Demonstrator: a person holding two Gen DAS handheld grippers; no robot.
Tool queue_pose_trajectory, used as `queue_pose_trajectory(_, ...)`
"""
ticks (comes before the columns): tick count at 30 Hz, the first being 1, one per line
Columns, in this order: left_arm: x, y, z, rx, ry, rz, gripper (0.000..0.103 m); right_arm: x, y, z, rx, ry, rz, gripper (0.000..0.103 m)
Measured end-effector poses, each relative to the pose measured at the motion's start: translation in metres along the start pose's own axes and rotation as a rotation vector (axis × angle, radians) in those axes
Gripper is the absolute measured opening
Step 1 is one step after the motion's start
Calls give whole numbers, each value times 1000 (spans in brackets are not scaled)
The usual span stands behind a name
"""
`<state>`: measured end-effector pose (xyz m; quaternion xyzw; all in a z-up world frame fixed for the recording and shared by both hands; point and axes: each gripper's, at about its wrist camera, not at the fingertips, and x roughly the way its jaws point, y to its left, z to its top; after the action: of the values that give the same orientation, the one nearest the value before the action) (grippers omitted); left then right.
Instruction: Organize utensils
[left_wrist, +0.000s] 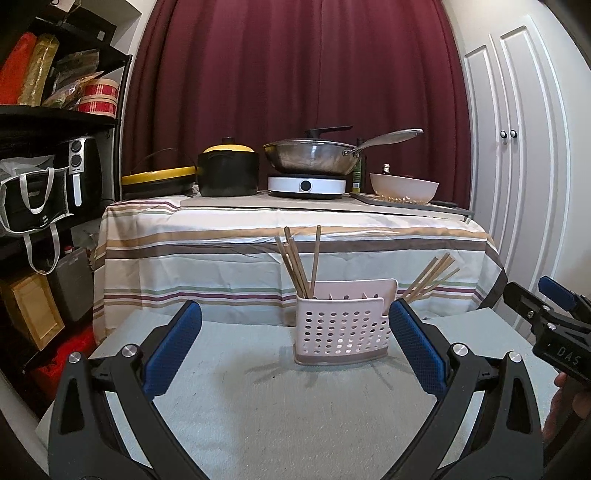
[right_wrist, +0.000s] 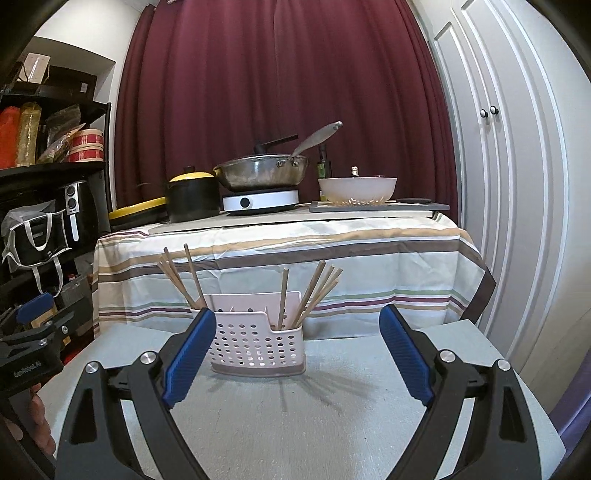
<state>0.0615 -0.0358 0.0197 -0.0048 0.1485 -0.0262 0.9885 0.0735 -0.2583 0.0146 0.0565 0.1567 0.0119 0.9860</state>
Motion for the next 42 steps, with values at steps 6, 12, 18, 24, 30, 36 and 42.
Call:
queue_pose_trajectory(6, -5, 2, -2, -5, -2, 5, 99, -5, 3, -2, -3, 1, 2, 87)
queue_pose_trajectory(12, -9, 3, -3, -7, -5, 3, 99, -10, 6, -4, -8, 0, 4, 87)
queue_pose_trajectory(18, -13, 4, -3, -12, -9, 3, 99, -13, 6, -4, -9, -4, 2, 87)
queue_pose_trajectory(24, -15, 5, -3, -15, -14, 7, 99, -14, 7, -4, -12, -6, 6, 88)
queue_pose_trajectory(30, -15, 6, -3, -15, -11, 3, 99, -16, 9, -4, -14, -6, 7, 88)
queue_pose_trajectory(36, -15, 5, -3, -12, -7, 4, 99, -16, 10, -3, -11, -3, 6, 88)
queue_pose_trajectory(42, -14, 5, -3, -17, -9, 7, 99, -16, 10, -3, -10, -5, 7, 88)
